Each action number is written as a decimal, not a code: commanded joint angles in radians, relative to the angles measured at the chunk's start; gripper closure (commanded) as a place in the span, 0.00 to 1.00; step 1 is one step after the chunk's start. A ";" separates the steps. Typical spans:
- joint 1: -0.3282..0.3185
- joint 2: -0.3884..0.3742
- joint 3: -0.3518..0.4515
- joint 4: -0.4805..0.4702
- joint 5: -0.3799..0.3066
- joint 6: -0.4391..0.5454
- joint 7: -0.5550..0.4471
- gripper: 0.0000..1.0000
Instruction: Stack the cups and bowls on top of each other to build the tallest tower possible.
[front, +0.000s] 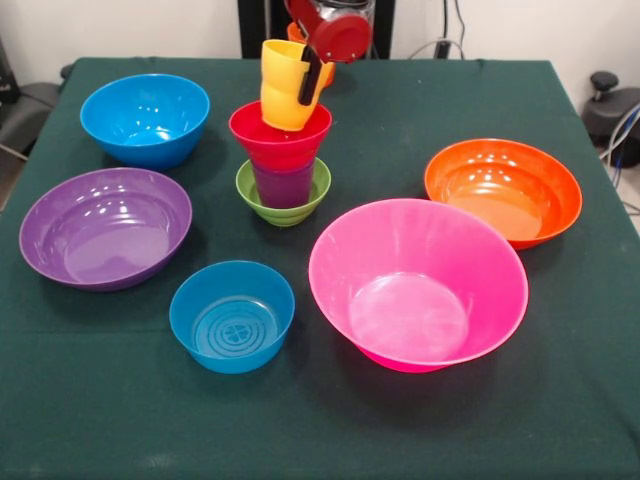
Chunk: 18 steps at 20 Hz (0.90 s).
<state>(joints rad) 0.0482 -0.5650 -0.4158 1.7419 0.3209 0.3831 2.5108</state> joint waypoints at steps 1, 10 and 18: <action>-0.022 0.060 0.132 0.047 0.015 -0.021 0.112 1.00; -0.030 0.054 0.134 0.049 0.002 -0.025 0.099 1.00; -0.028 0.058 0.128 0.036 -0.001 -0.009 0.098 1.00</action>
<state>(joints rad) 0.0322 -0.5652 -0.4110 1.7474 0.3205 0.3831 2.5108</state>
